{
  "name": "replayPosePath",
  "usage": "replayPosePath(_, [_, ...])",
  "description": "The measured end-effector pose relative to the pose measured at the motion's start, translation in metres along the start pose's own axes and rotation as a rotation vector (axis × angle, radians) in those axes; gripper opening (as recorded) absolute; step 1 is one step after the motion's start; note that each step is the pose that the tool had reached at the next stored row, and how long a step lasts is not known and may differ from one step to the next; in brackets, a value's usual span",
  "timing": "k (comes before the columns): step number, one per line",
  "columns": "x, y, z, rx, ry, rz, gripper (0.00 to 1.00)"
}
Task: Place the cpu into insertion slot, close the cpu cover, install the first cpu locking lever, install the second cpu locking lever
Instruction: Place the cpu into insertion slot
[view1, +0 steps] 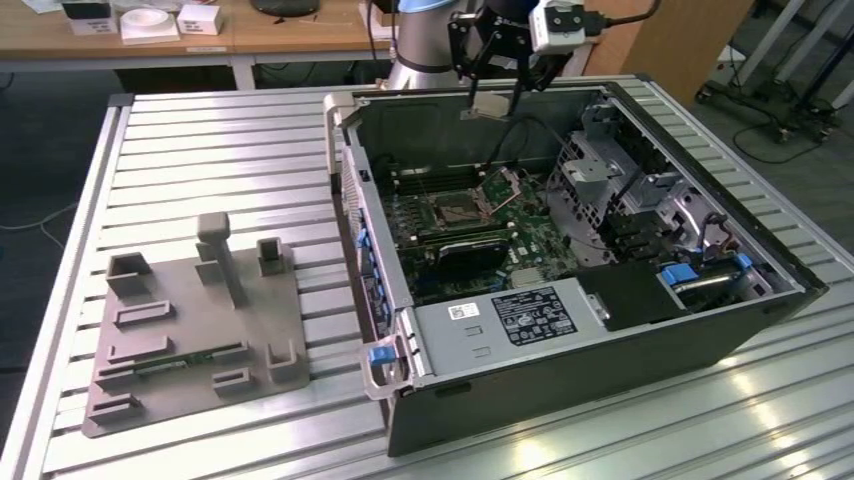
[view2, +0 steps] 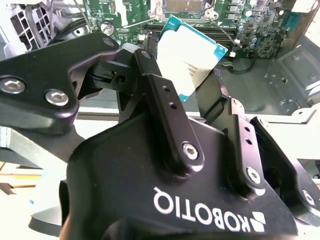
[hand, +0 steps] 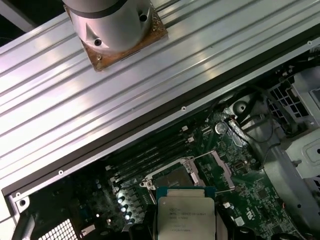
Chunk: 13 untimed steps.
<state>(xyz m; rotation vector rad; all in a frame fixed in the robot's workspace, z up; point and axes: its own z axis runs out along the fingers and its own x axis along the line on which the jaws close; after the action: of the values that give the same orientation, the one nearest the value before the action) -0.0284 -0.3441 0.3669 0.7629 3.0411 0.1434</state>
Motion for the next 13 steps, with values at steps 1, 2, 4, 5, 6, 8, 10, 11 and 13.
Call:
replayPosePath(1, [0.0009, -0.0005, 0.0, -0.0001, -0.0003, 0.003, 0.54])
replayPosePath(2, [0.0018, -0.001, 0.0, -0.0001, -0.0005, 0.005, 0.54])
replayPosePath(4, [0.0025, -0.0014, -0.0001, -0.0002, -0.0009, 0.009, 0.54])
replayPosePath(5, [0.0025, -0.0014, -0.0001, -0.0002, -0.0011, 0.011, 0.54])
replayPosePath(6, [0.0025, -0.0014, -0.0001, -0.0002, -0.0014, 0.015, 0.54])
replayPosePath(8, [0.0025, -0.0014, 0.0, -0.0002, -0.0023, 0.025, 0.54])
replayPosePath(10, [0.0025, -0.0015, 0.0002, -0.0007, -0.0036, 0.04, 0.54])
replayPosePath(11, [0.0025, -0.0015, 0.0002, -0.0008, -0.0044, 0.048, 0.54])
replayPosePath(13, [0.0025, -0.0015, 0.0003, -0.0012, -0.0057, 0.063, 0.54])
